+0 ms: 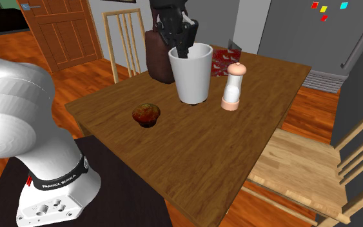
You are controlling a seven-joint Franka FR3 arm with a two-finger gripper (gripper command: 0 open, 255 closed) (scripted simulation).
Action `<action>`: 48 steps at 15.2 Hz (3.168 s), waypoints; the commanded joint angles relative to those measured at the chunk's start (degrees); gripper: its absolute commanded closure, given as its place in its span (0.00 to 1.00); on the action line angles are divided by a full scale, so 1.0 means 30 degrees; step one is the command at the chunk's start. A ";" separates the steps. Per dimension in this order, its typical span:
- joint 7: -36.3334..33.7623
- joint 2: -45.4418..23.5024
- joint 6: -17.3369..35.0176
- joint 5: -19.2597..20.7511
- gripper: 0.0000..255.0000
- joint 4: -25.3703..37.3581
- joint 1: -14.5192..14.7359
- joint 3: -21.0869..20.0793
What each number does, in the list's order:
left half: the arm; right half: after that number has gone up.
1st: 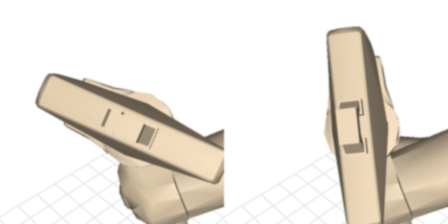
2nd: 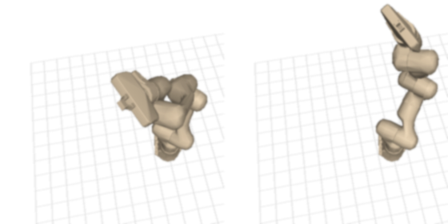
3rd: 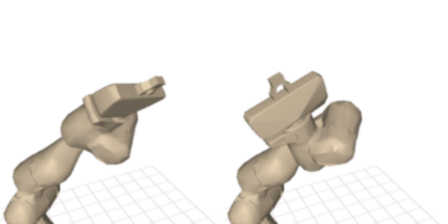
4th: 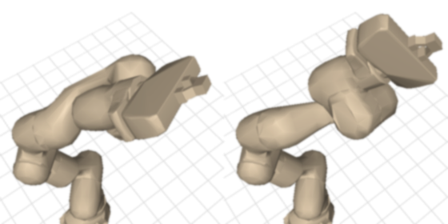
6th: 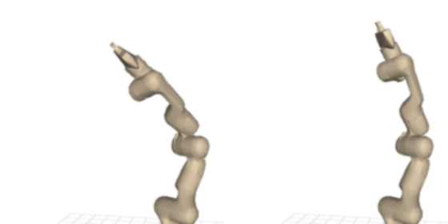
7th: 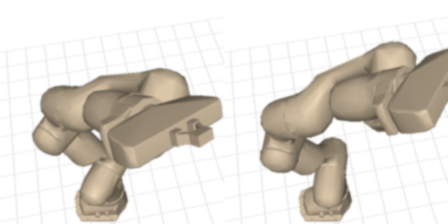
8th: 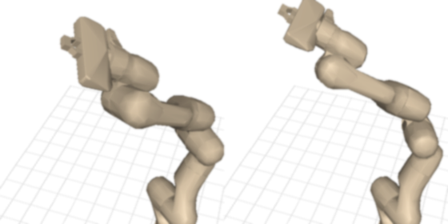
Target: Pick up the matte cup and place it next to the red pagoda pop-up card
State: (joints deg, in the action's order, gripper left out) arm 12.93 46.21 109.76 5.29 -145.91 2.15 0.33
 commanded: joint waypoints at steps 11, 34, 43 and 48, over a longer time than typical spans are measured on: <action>-0.1412 -0.2269 -0.1305 -0.0697 1.00 0.3464 0.0478 -0.1436; -1.0600 -1.7223 -0.2290 0.2173 1.00 1.8007 0.2362 -0.8108; -1.1861 -1.9626 -0.1768 0.3348 1.00 1.9456 0.3195 -0.8359; -1.2082 -1.9602 -0.0502 0.3416 1.00 1.8149 0.3108 -0.8312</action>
State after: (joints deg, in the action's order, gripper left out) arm -23.22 -12.77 107.21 15.54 -90.30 11.60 -24.65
